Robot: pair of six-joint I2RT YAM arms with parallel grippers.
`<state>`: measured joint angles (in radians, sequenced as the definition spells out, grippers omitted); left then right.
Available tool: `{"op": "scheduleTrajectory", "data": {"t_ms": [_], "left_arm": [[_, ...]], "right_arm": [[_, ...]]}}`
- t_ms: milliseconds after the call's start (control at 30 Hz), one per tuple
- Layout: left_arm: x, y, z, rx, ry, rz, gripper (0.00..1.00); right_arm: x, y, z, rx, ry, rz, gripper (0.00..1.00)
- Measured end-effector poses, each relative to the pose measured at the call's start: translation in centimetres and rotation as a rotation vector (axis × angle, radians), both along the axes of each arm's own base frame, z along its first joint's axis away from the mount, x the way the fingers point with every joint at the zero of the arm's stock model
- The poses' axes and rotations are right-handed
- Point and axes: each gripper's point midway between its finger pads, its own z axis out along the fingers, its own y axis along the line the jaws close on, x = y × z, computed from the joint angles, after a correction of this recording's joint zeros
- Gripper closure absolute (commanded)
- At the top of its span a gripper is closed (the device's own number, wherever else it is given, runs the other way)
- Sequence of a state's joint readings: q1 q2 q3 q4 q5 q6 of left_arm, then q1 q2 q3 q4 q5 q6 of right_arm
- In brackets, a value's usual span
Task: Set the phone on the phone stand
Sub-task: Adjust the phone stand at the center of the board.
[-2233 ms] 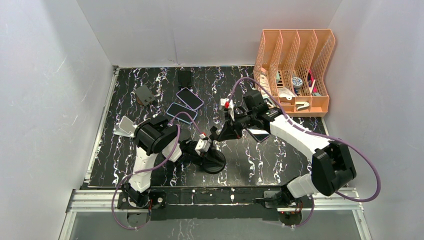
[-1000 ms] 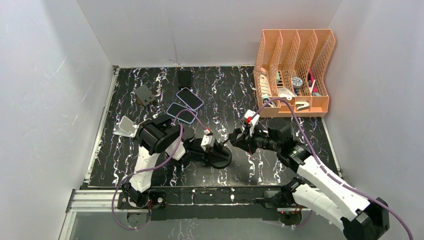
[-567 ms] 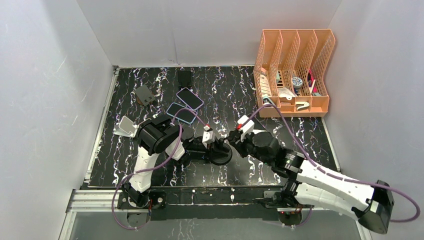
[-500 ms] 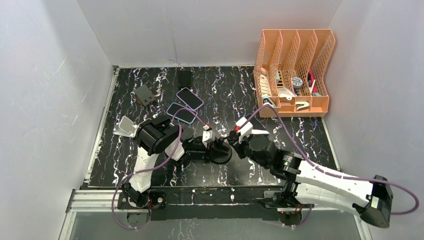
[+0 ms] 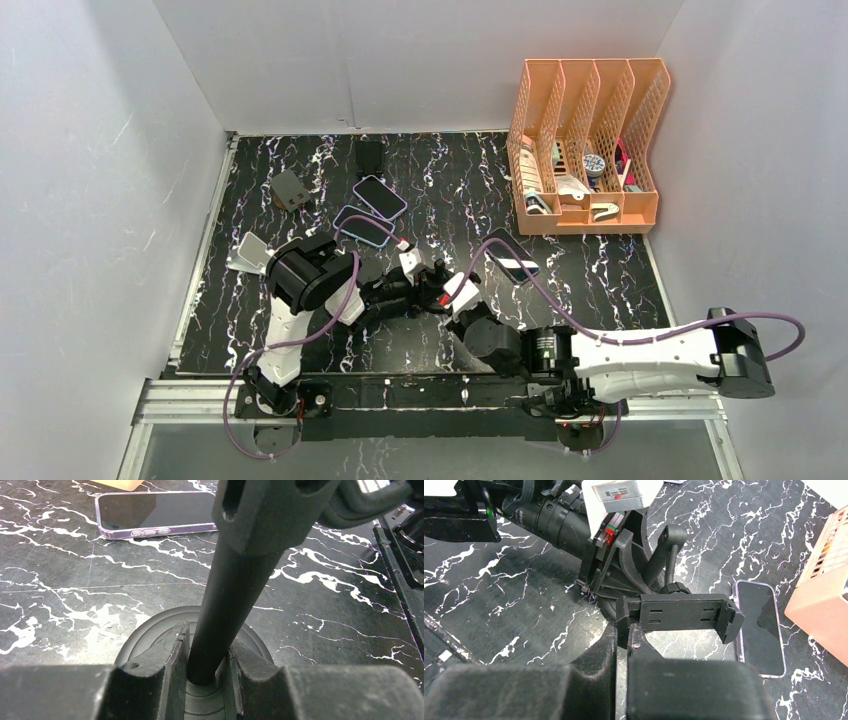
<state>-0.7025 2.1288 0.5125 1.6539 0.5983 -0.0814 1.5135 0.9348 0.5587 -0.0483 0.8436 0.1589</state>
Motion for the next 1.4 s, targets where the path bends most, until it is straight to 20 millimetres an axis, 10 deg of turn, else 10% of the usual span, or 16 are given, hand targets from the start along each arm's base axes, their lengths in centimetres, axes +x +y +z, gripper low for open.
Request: {"op": "scheduleTrajectory", "data": {"t_ms": [133, 233, 300, 433, 700, 1133, 1400], "left_arm": [[0.4, 0.0, 0.0, -0.002, 0.006, 0.022, 1.00], [0.6, 0.1, 0.1, -0.002, 0.004, 0.035, 1.00], [1.3, 0.2, 0.1, -0.002, 0.002, 0.070, 1.00], [5.0, 1.7, -0.1, -0.003, 0.007, 0.240, 1.00], [5.6, 2.5, -0.5, 0.013, -0.003, 0.272, 1.00], [4.3, 1.9, -0.7, 0.000, -0.083, -0.022, 1.00], [3.7, 1.6, -0.7, -0.009, -0.086, -0.080, 1.00]], "right_arm": [[0.2, 0.9, -0.2, 0.003, -0.031, -0.031, 0.97], [0.4, 1.1, -0.1, 0.024, -0.039, -0.065, 0.36], [0.1, 1.3, 0.2, 0.049, -0.029, -0.061, 0.26], [-2.2, 1.5, 3.9, 0.177, -0.022, 0.037, 0.20], [-0.7, -5.5, 15.7, 0.487, -0.114, -0.015, 0.19], [0.4, -9.0, 14.4, 0.287, -0.198, -0.047, 0.15], [2.6, -0.6, 11.5, -0.118, -0.250, 0.062, 0.08]]}}
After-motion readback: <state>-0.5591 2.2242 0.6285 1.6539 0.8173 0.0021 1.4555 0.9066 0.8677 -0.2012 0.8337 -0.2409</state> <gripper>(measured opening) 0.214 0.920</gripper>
